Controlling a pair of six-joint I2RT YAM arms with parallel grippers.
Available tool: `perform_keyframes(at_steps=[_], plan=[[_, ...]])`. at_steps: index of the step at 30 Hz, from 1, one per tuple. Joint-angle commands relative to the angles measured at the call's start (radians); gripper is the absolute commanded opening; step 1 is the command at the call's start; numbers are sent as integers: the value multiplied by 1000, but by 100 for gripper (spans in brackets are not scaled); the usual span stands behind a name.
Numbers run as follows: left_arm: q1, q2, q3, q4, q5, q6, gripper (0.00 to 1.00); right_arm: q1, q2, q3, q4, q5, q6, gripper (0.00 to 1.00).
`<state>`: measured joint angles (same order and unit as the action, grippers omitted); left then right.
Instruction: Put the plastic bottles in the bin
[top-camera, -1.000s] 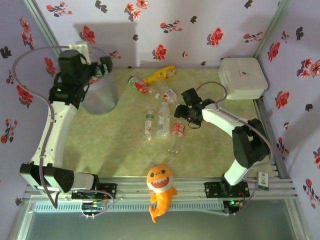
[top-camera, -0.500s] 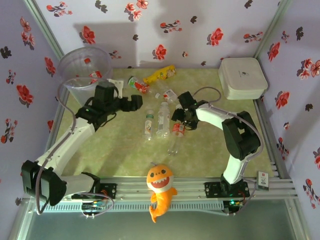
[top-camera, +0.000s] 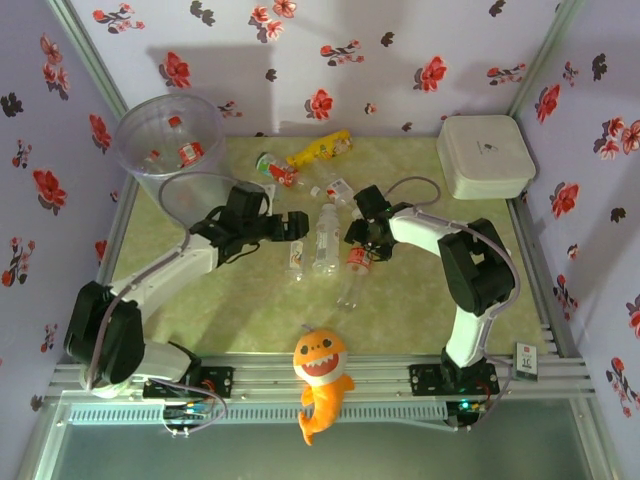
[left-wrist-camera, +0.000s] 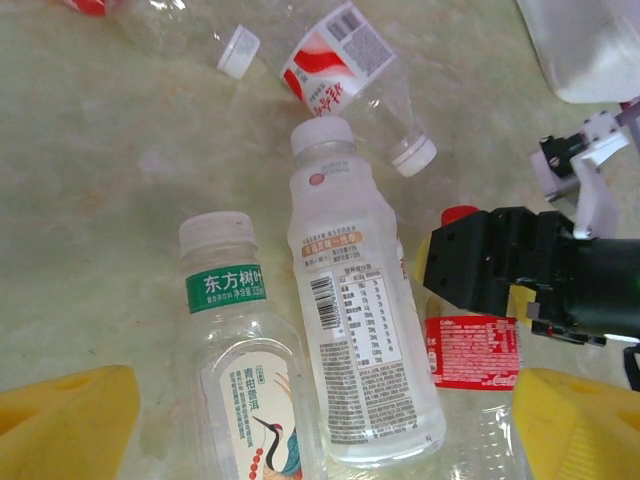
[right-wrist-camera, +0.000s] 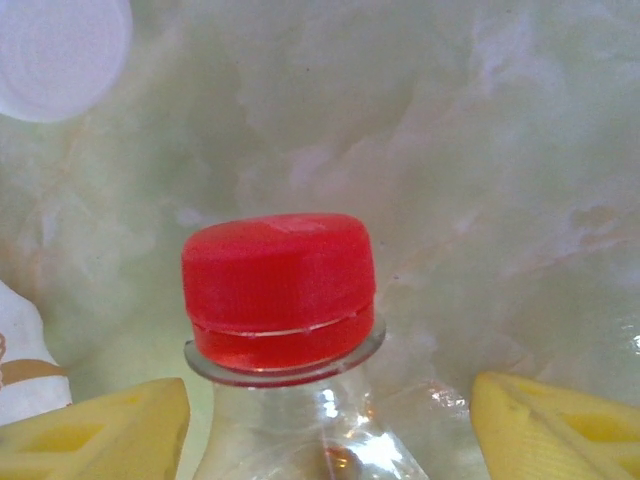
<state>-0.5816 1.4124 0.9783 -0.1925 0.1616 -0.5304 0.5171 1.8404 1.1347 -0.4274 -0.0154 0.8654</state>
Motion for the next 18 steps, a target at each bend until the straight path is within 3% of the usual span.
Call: perform_keyframes(at_steps=[1, 18], plan=[[-17, 40, 48, 31, 6, -17, 96, 3, 24, -29, 56, 9, 8, 72], [-37, 77, 139, 3, 0, -5, 96, -57, -171, -33, -7, 59, -97, 39]])
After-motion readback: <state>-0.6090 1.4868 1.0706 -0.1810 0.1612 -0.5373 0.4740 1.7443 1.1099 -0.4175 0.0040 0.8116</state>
